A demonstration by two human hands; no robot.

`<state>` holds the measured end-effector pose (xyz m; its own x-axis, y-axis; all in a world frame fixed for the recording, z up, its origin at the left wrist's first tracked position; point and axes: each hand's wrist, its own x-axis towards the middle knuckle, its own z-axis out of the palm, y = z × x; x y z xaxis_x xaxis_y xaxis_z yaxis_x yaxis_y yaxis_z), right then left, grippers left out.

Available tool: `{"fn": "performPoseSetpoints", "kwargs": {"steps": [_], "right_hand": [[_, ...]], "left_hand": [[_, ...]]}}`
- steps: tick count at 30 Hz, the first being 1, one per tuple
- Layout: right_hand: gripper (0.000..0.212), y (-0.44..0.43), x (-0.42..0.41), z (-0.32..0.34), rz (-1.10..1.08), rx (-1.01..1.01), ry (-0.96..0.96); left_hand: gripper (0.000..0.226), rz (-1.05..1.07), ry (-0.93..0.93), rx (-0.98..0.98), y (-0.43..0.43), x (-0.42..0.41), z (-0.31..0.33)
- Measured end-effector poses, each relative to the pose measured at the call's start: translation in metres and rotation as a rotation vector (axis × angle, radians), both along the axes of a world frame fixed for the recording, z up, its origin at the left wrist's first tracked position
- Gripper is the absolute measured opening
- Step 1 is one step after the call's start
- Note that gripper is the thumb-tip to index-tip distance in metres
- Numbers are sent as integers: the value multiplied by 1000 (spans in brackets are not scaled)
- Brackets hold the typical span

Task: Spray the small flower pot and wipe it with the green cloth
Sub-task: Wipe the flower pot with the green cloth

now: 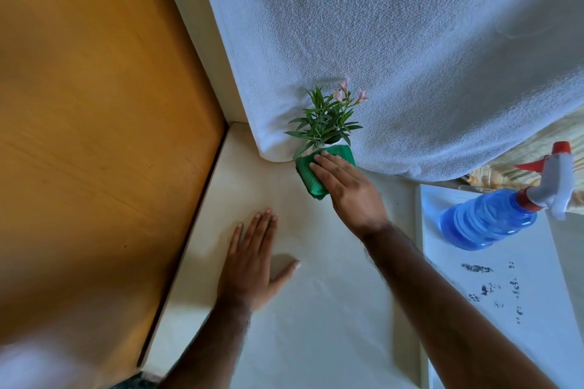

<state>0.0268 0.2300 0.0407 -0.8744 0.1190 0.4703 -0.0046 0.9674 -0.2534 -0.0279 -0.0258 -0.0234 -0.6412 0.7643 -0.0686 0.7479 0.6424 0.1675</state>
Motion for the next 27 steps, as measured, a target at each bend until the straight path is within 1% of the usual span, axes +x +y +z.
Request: {"fn": "performPoseSetpoints", "kwargs": {"steps": [5, 11, 14, 15, 17, 19, 23, 25, 27], "right_hand": [[43, 0, 7, -5, 5, 5, -66], [43, 6, -1, 16, 40, -11, -22], [38, 8, 2, 13, 36, -18, -49], [39, 7, 5, 9, 24, -32, -68], [47, 3, 11, 5, 7, -72, -113], [51, 2, 14, 3, 1, -84, -114], [42, 3, 6, 13, 19, -50, -41], [46, 2, 0, 16, 40, -43, -58], [44, 3, 0, 12, 51, -48, -95]], "left_hand": [[101, -5, -2, 17, 0, 0, 1], [101, -1, -14, 17, 1, 1, 4], [101, -4, -16, 15, 0, 1, 4], [101, -3, -15, 13, 0, 2, 4], [100, -5, -11, 25, 0, 1, 4], [100, -8, -12, 35, 0, 1, 4], [101, -5, -14, 15, 0, 0, 4], [102, -4, -20, 17, -1, 1, 3], [101, -3, -20, 29, -1, 1, 3]]}}
